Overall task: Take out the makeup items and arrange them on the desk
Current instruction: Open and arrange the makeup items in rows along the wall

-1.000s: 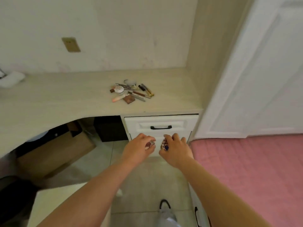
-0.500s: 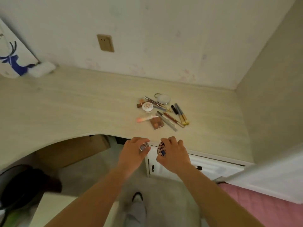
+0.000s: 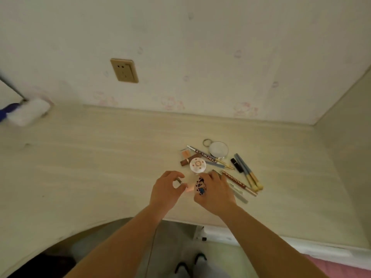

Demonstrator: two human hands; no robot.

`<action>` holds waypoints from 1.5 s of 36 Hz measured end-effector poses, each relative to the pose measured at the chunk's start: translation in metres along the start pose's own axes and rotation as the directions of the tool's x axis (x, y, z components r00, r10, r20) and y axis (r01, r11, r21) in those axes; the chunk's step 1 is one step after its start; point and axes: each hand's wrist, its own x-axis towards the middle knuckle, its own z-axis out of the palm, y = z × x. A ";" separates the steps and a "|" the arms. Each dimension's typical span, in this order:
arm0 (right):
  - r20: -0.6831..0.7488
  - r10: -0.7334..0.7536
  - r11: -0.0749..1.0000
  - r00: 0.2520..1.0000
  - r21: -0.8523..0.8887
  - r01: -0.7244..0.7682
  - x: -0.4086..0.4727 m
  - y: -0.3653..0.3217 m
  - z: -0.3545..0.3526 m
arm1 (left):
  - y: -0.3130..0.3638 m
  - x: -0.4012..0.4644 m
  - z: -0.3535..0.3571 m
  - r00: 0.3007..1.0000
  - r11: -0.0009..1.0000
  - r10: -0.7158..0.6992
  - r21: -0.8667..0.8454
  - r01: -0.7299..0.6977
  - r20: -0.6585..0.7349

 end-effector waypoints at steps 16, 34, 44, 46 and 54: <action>0.056 0.037 0.994 0.998 0.105 -0.043 0.069 -0.057 0.008 | -0.060 0.061 -0.024 0.998 0.999 -0.034 -0.022 0.036 0.056; -0.151 0.548 0.766 0.823 0.486 -0.421 0.111 -0.128 0.036 | -0.110 0.140 -0.042 0.852 0.910 0.369 0.040 -0.412 0.372; -0.258 0.625 0.712 0.736 0.576 -0.402 0.131 -0.126 0.049 | -0.114 0.145 -0.022 0.834 0.901 0.414 -0.035 -0.432 0.365; -0.292 0.629 0.715 0.720 0.581 -0.389 0.136 -0.125 0.052 | -0.115 0.148 -0.024 0.833 0.904 0.423 -0.104 -0.415 0.357; -0.426 0.611 0.722 0.667 0.645 -0.251 0.161 -0.138 0.054 | -0.116 0.159 -0.036 0.854 0.872 0.476 -0.241 -0.426 0.211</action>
